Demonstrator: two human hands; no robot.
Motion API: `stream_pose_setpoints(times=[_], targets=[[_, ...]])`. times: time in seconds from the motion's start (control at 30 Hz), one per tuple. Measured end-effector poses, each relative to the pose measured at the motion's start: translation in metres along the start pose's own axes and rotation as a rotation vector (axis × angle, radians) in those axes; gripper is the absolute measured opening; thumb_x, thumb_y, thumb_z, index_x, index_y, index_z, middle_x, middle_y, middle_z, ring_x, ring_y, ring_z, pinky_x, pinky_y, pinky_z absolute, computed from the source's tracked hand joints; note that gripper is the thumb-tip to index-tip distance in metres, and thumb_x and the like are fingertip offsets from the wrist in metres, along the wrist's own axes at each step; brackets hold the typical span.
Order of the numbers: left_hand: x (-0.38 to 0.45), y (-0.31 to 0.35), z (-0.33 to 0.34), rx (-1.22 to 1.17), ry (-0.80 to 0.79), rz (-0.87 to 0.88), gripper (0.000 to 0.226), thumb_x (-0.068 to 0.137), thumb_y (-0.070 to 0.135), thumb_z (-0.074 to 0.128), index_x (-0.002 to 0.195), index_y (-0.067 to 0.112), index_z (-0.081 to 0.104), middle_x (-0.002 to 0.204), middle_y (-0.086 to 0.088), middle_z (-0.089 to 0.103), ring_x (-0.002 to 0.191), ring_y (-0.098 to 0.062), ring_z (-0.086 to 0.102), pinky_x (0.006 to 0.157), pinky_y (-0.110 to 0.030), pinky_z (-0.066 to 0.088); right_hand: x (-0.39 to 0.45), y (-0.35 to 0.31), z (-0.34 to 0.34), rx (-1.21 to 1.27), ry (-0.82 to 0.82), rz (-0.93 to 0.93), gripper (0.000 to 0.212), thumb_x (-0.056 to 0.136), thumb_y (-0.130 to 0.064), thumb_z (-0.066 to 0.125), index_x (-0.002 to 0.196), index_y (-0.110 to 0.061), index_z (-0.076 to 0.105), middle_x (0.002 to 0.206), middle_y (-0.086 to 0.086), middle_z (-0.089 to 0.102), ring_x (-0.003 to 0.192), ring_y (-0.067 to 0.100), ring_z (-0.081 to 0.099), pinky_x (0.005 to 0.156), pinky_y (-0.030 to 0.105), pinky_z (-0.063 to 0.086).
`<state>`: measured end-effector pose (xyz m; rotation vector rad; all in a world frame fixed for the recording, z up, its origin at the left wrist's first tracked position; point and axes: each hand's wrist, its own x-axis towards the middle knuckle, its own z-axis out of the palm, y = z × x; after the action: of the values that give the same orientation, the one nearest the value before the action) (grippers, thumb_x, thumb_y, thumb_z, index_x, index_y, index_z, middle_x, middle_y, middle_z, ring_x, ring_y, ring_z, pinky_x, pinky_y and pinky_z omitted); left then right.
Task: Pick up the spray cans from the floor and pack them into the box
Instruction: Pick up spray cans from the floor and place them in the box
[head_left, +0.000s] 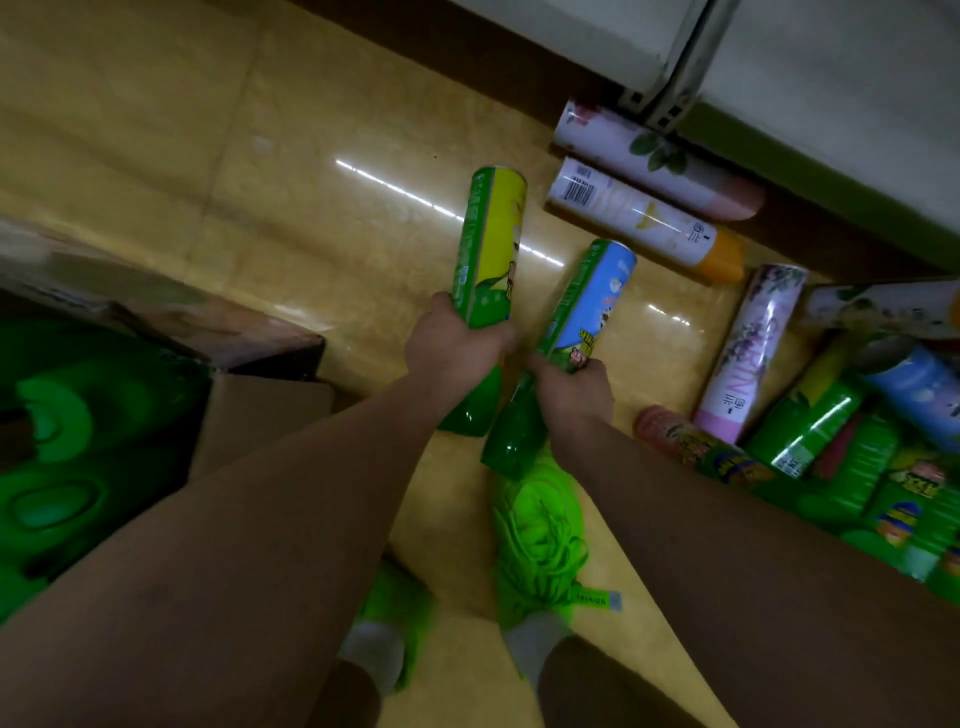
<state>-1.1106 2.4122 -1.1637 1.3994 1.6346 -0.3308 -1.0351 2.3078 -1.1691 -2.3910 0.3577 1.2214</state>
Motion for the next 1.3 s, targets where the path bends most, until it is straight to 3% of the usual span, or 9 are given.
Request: stream_pose_setpoints(times=[0.23,0.47,0.6,0.77,0.93,1.03,1.13,1.23,1.3], targets=[[-0.066,0.034,-0.054,-0.198,0.008,-0.092,0.066,0.069,0.052,0.077,0.12,0.016,0.058,0.106,-0.003,0.065,0.098,-0.025,0.064,0.089,-0.037,0.054,-0.061,-0.041,-0.044,0.083,-0.08,-0.036,0.071,0.041,-0.061,0.074,0.101,-0.024,0.065,0.091,0.002,0.072,0.081,0.027,0.071,0.078,0.043,0.061],[-0.127,0.072,-0.13,-0.415,0.0,-0.077,0.059,0.07,0.047,0.079,0.117,0.016,0.062,0.102,-0.002,0.066,0.085,-0.018,0.064,0.069,-0.027,0.051,-0.129,-0.12,-0.084,0.151,-0.232,-0.172,0.055,0.05,-0.045,0.083,0.096,-0.016,0.073,0.085,0.005,0.077,0.076,0.027,0.075,0.076,0.049,0.062],[-0.16,0.087,-0.18,-0.539,0.042,-0.056,0.052,0.069,0.045,0.08,0.11,0.019,0.063,0.098,-0.002,0.068,0.087,-0.021,0.068,0.078,-0.034,0.058,-0.178,-0.174,-0.101,0.151,-0.32,-0.253,0.04,0.071,-0.027,0.083,0.105,-0.009,0.072,0.087,0.011,0.077,0.073,0.029,0.075,0.068,0.04,0.061],[-0.201,0.089,-0.245,-0.724,0.052,-0.079,0.062,0.053,0.054,0.079,0.106,0.025,0.064,0.097,-0.001,0.071,0.085,-0.023,0.071,0.08,-0.043,0.061,-0.252,-0.224,-0.104,0.046,-0.359,-0.376,0.041,0.069,-0.031,0.084,0.102,-0.013,0.071,0.086,0.011,0.076,0.075,0.028,0.075,0.072,0.043,0.063],[-0.235,0.059,-0.315,-0.815,0.159,-0.153,0.067,0.054,0.051,0.079,0.112,0.023,0.062,0.101,-0.004,0.07,0.088,-0.026,0.07,0.085,-0.044,0.059,-0.33,-0.251,-0.082,-0.106,-0.432,-0.47,0.051,0.058,-0.045,0.084,0.097,-0.016,0.071,0.08,0.007,0.076,0.071,0.027,0.075,0.074,0.047,0.063],[-0.249,0.027,-0.351,-0.888,0.193,-0.193,0.065,0.059,0.05,0.082,0.113,0.019,0.059,0.104,-0.006,0.068,0.09,-0.028,0.069,0.087,-0.044,0.058,-0.372,-0.258,-0.061,-0.207,-0.522,-0.478,0.04,0.071,-0.034,0.085,0.1,-0.014,0.066,0.083,0.011,0.075,0.072,0.027,0.074,0.07,0.04,0.063],[-0.26,-0.009,-0.382,-0.952,0.249,-0.254,0.063,0.061,0.046,0.085,0.111,0.018,0.057,0.104,-0.009,0.068,0.088,-0.029,0.07,0.085,-0.046,0.058,-0.413,-0.259,-0.037,-0.338,-0.618,-0.448,0.047,0.075,-0.03,0.086,0.108,-0.007,0.062,0.092,0.015,0.074,0.076,0.028,0.074,0.062,0.036,0.061],[-0.264,-0.048,-0.405,-1.092,0.255,-0.328,0.088,0.04,0.047,0.087,0.114,0.007,0.062,0.097,-0.015,0.072,0.078,-0.033,0.073,0.073,-0.047,0.062,-0.445,-0.253,-0.005,-0.417,-0.716,-0.413,0.054,0.074,-0.021,0.087,0.115,0.002,0.061,0.092,0.019,0.075,0.071,0.029,0.075,0.053,0.032,0.058],[-0.266,-0.078,-0.414,-1.16,0.253,-0.385,0.083,0.047,0.043,0.089,0.115,0.004,0.062,0.095,-0.017,0.073,0.074,-0.032,0.074,0.061,-0.04,0.06,-0.462,-0.246,0.017,-0.5,-0.744,-0.413,0.059,0.07,-0.017,0.089,0.116,0.004,0.06,0.09,0.02,0.074,0.066,0.028,0.074,0.05,0.033,0.057]])
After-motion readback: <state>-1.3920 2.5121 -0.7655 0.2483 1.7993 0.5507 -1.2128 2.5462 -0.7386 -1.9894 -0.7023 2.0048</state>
